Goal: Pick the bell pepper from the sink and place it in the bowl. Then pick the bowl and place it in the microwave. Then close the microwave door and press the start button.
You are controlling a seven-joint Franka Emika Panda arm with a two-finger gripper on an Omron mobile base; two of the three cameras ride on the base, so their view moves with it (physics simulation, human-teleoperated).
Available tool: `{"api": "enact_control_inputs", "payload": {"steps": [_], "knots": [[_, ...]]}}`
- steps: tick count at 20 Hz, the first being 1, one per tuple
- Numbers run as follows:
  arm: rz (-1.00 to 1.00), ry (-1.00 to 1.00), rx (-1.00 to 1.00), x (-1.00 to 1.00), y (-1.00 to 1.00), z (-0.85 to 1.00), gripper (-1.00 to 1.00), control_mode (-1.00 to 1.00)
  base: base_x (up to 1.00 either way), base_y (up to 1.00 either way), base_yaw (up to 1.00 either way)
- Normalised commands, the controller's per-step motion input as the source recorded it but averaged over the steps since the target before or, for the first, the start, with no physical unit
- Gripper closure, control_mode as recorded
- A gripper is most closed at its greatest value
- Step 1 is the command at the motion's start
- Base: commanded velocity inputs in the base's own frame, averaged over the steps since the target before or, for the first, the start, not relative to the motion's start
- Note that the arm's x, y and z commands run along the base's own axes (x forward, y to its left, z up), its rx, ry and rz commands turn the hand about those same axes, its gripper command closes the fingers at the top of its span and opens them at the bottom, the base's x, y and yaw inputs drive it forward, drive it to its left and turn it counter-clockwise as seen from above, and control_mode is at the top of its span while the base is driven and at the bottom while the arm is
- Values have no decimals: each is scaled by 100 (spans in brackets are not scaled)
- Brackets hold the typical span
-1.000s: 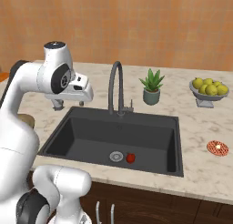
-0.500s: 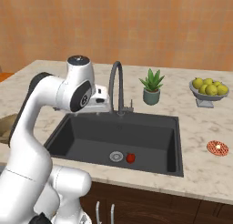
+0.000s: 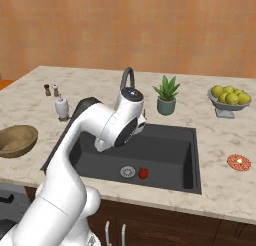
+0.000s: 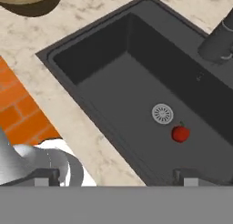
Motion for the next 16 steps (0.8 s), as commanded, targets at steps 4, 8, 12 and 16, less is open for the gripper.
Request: {"api": "enact_control_inputs", "payload": {"steps": [4,8,12,16], "knots": [[69,0,0,34,-49,-55,-100,-100,0,0,0],[67,2,0,54,-25,-41,-100,-100,0,0,0],[43,3,2,70,-10,-24,-100,-100,0,0,0],[7,-15,1,51,-6,-44,-100,-100,0,0,0]]}}
